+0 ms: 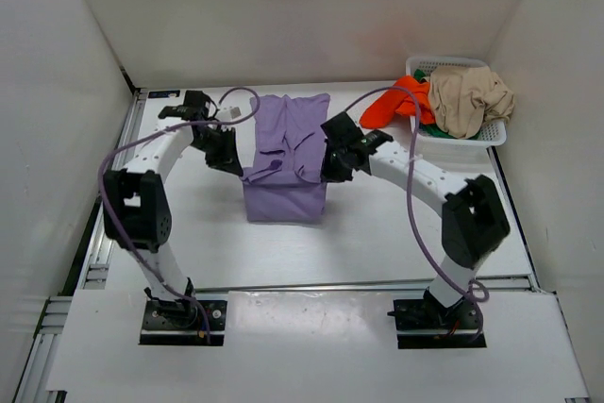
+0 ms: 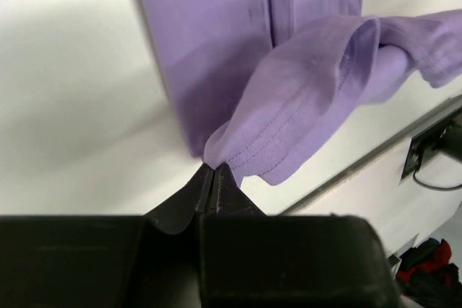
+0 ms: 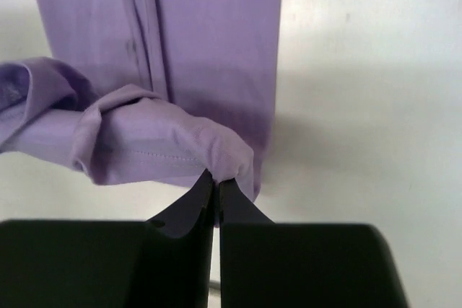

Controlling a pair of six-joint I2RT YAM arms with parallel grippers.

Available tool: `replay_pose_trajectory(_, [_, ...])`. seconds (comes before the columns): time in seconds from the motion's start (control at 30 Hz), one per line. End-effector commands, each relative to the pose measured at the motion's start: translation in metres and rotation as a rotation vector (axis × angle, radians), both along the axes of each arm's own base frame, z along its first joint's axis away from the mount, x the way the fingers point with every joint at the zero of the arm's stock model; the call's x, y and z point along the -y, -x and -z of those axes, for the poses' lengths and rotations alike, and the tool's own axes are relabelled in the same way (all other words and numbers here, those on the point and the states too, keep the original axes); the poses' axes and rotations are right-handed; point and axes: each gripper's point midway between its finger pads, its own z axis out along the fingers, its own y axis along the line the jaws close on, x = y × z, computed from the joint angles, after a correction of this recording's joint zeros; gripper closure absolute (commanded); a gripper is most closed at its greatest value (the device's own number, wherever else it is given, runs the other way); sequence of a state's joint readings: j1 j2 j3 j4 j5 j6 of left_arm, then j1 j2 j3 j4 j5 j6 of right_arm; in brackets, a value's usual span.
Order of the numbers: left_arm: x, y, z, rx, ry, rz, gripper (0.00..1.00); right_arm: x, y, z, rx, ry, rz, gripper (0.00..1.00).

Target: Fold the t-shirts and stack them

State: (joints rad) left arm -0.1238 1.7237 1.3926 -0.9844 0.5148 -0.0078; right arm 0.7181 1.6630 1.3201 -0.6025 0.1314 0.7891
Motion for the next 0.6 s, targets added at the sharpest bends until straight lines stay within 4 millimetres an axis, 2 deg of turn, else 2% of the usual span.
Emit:
replay_pose_trajectory(0.0, [0.007, -0.035, -0.012, 0.047, 0.045, 0.010, 0.89, 0.000, -0.026, 0.004, -0.005, 0.030, -0.088, 1.00])
replay_pose_trajectory(0.1, [0.007, -0.056, -0.004, 0.039, 0.053, 0.004, 0.89, -0.002, -0.050, 0.010, -0.017, 0.017, -0.079, 1.00])
replay_pose_trajectory(0.13, [0.007, -0.061, -0.002, 0.039, 0.053, 0.004, 0.89, 0.001, -0.058, 0.018, -0.030, 0.025, -0.064, 1.00])
replay_pose_trajectory(0.17, [0.009, -0.065, 0.007, 0.015, 0.060, 0.006, 0.89, -0.001, -0.061, 0.019, -0.027, 0.029, -0.073, 1.00])
replay_pose_trajectory(0.2, [0.012, -0.073, 0.004, 0.029, 0.074, 0.010, 0.89, 0.001, -0.070, 0.016, -0.017, 0.023, -0.058, 1.00])
replay_pose_trajectory(0.23, [0.012, -0.076, 0.006, 0.026, 0.073, 0.010, 0.89, 0.003, -0.076, 0.023, -0.034, 0.021, -0.049, 1.00])
replay_pose_trajectory(0.33, [0.015, -0.091, 0.012, 0.028, 0.082, 0.013, 0.89, 0.003, -0.091, 0.024, -0.029, 0.012, -0.041, 1.00])
replay_pose_trajectory(0.4, [0.016, -0.098, 0.017, 0.025, 0.082, 0.013, 0.89, -0.001, -0.096, 0.022, -0.021, 0.006, -0.056, 1.00])
replay_pose_trajectory(0.47, [0.013, -0.108, 0.011, 0.053, 0.085, 0.005, 0.89, -0.005, -0.108, 0.023, -0.012, -0.002, -0.064, 1.00])
replay_pose_trajectory(0.53, [0.013, -0.112, 0.020, 0.038, 0.083, 0.004, 0.89, -0.007, -0.113, 0.032, -0.033, -0.012, -0.067, 1.00])
replay_pose_trajectory(0.57, [0.014, -0.115, 0.016, 0.051, 0.084, 0.005, 0.89, -0.010, -0.114, 0.034, -0.040, -0.017, -0.072, 1.00])
